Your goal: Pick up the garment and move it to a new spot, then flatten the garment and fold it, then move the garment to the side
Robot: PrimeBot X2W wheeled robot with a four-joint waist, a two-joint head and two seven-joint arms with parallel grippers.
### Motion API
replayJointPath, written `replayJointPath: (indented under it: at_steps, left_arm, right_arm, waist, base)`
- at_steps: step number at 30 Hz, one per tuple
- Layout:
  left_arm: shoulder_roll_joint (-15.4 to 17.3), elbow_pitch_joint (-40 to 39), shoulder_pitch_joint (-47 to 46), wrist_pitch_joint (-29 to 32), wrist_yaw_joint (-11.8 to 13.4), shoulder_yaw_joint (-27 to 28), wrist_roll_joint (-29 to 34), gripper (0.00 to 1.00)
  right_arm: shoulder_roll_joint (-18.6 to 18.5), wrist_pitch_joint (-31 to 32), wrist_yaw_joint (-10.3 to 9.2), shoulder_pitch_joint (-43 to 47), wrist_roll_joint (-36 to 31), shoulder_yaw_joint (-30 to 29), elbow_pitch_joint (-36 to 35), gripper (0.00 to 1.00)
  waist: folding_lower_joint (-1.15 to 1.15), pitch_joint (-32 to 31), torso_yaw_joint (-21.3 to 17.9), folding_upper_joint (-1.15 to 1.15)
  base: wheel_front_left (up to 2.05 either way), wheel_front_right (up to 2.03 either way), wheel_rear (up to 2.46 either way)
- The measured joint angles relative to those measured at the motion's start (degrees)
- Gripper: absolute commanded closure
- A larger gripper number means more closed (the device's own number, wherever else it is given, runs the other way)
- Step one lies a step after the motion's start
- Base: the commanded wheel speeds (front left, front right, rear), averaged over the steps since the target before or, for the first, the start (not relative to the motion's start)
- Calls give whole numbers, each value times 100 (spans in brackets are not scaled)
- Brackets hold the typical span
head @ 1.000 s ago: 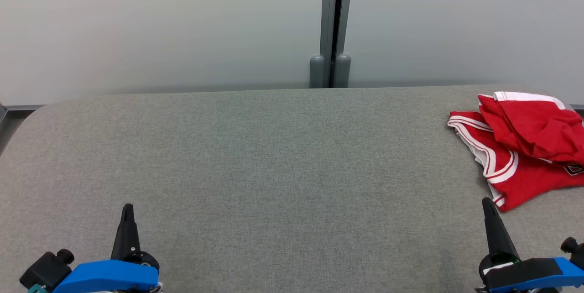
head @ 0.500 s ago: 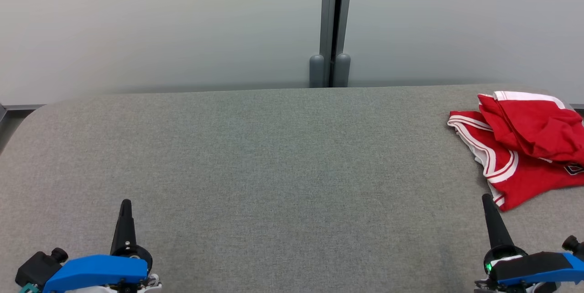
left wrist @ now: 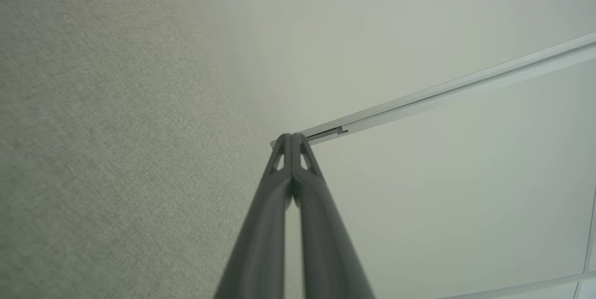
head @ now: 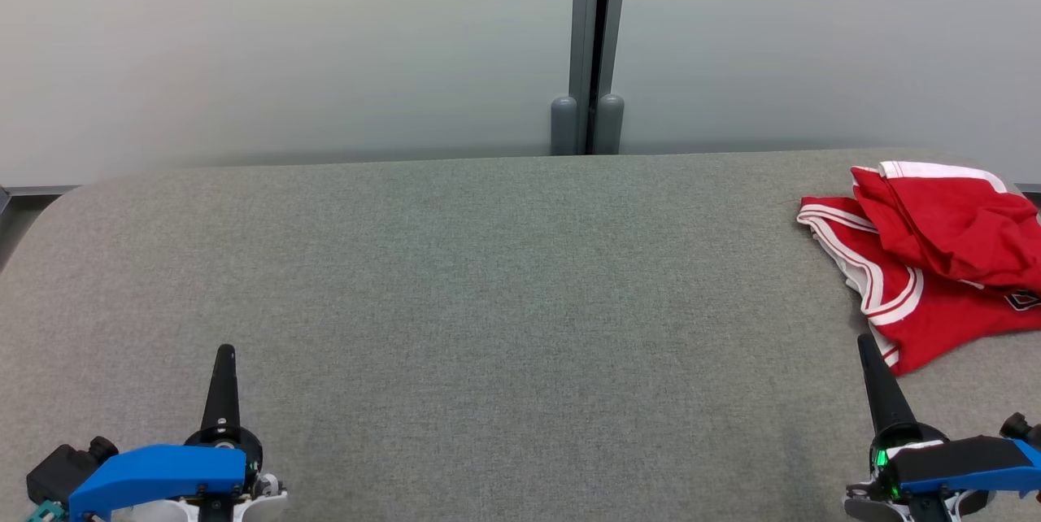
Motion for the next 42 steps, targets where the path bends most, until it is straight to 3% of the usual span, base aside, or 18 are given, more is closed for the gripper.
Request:
replayJointPath:
  at_steps: [42]
  left_arm:
    - [0,23,-278,486,-40,147,-1982,100]
  right_arm:
    - [1,419,0,-341,1907,-97,229,100]
  waist:
    - [-1,27,-20,0]
  base:
    - [0,0,0]
